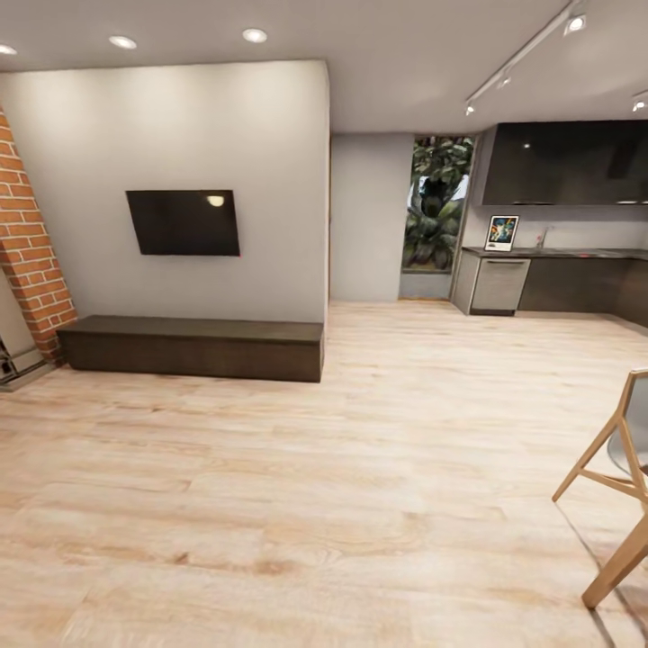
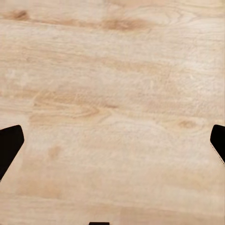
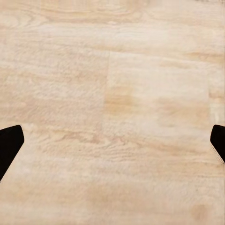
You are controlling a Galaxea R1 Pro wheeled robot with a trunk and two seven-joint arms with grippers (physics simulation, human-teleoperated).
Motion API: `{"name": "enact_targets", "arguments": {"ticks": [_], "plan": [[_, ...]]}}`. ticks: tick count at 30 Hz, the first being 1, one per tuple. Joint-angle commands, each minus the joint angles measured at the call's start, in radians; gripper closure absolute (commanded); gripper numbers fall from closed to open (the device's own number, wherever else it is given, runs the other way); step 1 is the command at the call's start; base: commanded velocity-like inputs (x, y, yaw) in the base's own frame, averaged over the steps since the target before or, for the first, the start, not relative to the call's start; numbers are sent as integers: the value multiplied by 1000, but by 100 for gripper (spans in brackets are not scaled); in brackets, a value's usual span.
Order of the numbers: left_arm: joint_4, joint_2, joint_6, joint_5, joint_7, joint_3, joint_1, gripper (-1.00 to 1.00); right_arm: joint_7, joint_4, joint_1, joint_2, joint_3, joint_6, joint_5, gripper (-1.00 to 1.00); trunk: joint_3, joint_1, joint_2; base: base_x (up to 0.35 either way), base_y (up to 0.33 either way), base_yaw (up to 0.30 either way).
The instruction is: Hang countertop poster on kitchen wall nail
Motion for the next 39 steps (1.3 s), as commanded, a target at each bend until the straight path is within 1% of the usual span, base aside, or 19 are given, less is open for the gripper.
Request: {"name": "enact_targets", "arguments": {"ticks": [1, 5, 15, 18, 39], "plan": [[-1, -1, 0, 0, 0, 2, 0, -100, -1, 1, 0, 0, 0, -3, 1, -100, -1, 1, 0, 338, -73, -15], [-1, -1, 0, 0, 0, 2, 0, -100, -1, 1, 0, 0, 0, -3, 0, -100, -1, 1, 0, 338, -77, -118], [-1, 1, 0, 0, 0, 2, 0, -100, -1, 1, 0, 0, 0, -2, 0, -100, -1, 1, 0, 338, -79, -244], [-1, 2, 0, 0, 0, 2, 0, -100, -1, 1, 0, 0, 0, -3, 0, -100, -1, 1, 0, 339, -80, -139], [-1, 2, 0, 0, 0, 2, 0, -100, -1, 1, 0, 0, 0, -3, 1, -100, -1, 1, 0, 339, -80, -15]]}}
